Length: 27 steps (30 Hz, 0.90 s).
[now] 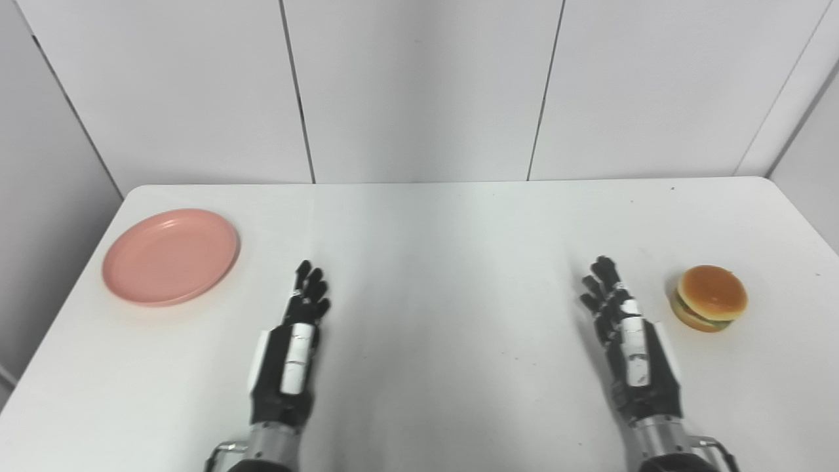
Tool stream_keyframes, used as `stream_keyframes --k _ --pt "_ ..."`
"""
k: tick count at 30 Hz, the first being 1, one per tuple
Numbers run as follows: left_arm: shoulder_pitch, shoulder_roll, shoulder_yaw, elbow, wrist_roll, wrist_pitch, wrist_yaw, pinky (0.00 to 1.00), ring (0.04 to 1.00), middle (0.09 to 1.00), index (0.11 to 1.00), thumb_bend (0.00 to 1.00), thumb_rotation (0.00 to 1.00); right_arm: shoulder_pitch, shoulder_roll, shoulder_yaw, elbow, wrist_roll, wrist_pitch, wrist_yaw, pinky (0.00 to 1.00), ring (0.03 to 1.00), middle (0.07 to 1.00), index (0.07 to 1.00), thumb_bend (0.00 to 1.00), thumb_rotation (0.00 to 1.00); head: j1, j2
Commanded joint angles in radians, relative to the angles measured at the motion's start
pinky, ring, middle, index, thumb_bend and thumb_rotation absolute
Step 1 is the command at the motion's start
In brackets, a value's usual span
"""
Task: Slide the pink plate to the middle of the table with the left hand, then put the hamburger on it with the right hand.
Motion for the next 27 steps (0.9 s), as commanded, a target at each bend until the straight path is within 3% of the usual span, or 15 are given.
stream_keyframes --k 1,9,20,27 --pt "0.008 -0.018 -0.011 0.05 0.02 -0.048 0.012 1.0 1.0 1.0 1.0 0.73 0.89 0.029 -0.012 -0.011 0.06 0.015 -0.038 0.025 0.98 0.966 0.977 0.956 0.82 1.0 0.01 -0.006" --pt "-0.014 -0.034 -0.017 0.108 0.026 -0.092 0.013 1.0 1.0 1.0 1.0 0.67 0.92 0.014 -0.018 -0.027 0.099 0.037 -0.041 0.037 0.98 0.963 0.973 0.939 0.83 1.0 0.038 -0.028" --pt "-0.026 -0.038 -0.016 0.154 0.045 -0.11 0.026 1.0 1.0 1.0 1.0 0.67 0.92 0.001 -0.018 -0.037 0.129 0.054 -0.044 0.051 0.97 0.953 0.971 0.936 0.86 1.0 0.056 -0.053" --pt "-0.031 -0.035 -0.009 0.188 0.023 -0.157 0.015 1.0 1.0 1.0 1.0 0.68 0.91 -0.003 -0.01 -0.037 0.143 0.054 -0.044 0.053 0.97 0.952 0.968 0.934 0.86 1.0 0.054 -0.069"
